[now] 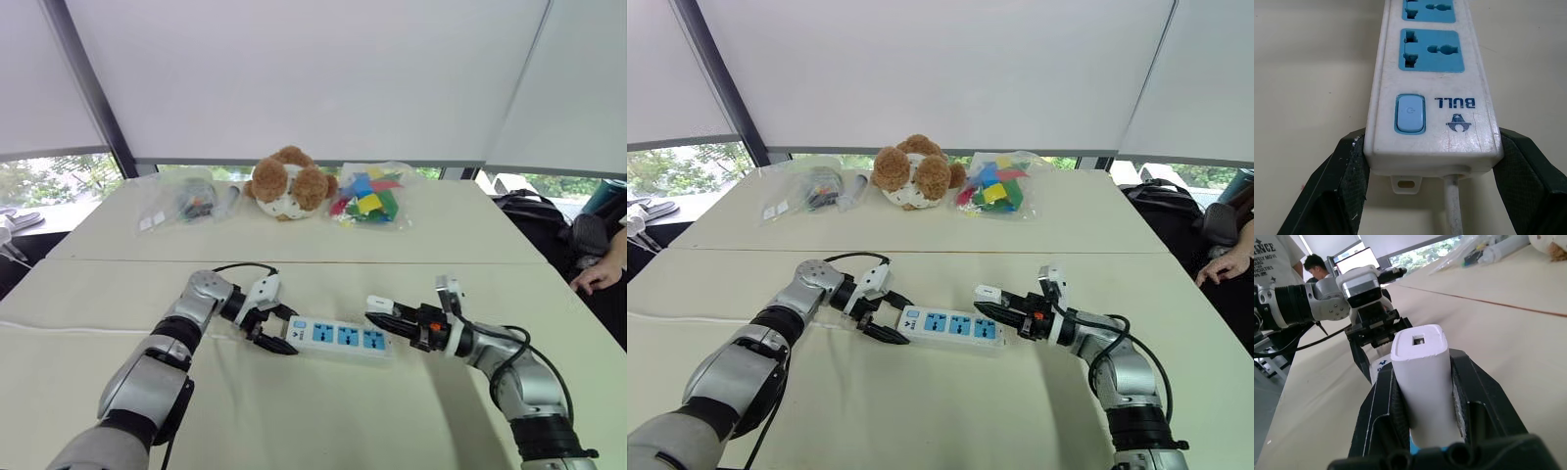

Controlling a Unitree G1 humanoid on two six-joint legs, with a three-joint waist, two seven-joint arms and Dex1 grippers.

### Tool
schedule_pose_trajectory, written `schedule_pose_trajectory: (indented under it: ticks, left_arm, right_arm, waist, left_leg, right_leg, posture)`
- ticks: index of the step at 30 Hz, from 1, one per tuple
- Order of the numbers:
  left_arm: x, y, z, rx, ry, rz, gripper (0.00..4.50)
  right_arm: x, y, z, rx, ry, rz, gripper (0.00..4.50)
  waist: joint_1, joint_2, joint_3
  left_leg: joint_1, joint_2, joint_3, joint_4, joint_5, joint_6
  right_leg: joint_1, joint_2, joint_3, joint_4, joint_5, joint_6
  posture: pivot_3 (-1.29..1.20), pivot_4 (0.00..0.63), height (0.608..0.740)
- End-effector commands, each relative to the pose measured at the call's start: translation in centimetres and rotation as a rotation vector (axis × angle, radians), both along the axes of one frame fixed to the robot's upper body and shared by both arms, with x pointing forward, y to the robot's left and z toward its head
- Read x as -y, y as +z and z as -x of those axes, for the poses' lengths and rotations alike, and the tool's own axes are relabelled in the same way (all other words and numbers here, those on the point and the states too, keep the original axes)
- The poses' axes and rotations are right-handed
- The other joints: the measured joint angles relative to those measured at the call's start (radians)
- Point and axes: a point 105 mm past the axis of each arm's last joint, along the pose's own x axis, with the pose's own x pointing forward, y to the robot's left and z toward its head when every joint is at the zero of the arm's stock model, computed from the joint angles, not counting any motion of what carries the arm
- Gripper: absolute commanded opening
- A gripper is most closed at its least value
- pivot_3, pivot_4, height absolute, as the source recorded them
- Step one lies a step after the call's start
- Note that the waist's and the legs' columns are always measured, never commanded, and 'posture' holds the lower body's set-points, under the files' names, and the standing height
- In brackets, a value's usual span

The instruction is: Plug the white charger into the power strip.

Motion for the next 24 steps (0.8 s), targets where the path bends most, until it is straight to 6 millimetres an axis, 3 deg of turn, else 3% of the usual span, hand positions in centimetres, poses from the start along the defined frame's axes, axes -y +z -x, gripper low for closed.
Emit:
schedule_pose_trajectory:
  ticks: [1, 17, 24]
  left_arm:
    - [-0.6, -0.5, 0.4, -0.013, -0.037, -0.066, 2.97]
    - [-0.8, -0.7, 0.6, -0.019, -0.033, -0.052, 2.97]
    - [-1.4, -0.7, 0.8, -0.020, -0.022, -0.053, 2.97]
  right_arm:
    - [-0.5, -0.1, 0.0, 0.023, 0.024, -0.002, 0.76]
    - [-0.7, -2.9, -0.9, 0.004, 0.066, 0.074, 0.76]
    - [-0.2, -5.1, -0.3, -0.023, 0.109, 0.135, 0.76]
  waist:
    - [0.000, 0.000, 0.000]
    - [-0.003, 0.000, 0.000]
    - [-0.008, 0.000, 0.000]
  left_leg:
    - [0.000, 0.000, 0.000, 0.000, 0.000, 0.000]
    - [0.001, 0.000, 0.000, 0.000, 0.000, 0.000]
    - [0.002, 0.000, 0.000, 0.000, 0.000, 0.000]
  right_leg:
    - [0.000, 0.000, 0.000, 0.000, 0.000, 0.000]
    - [0.000, 0.000, 0.000, 0.001, 0.000, 0.000]
    - [0.000, 0.001, 0.001, 0.003, 0.000, 0.000]
  posture:
    - [0.00, 0.150, 0.739]
    - [0.00, 0.150, 0.739]
    - [0.00, 0.150, 0.739]
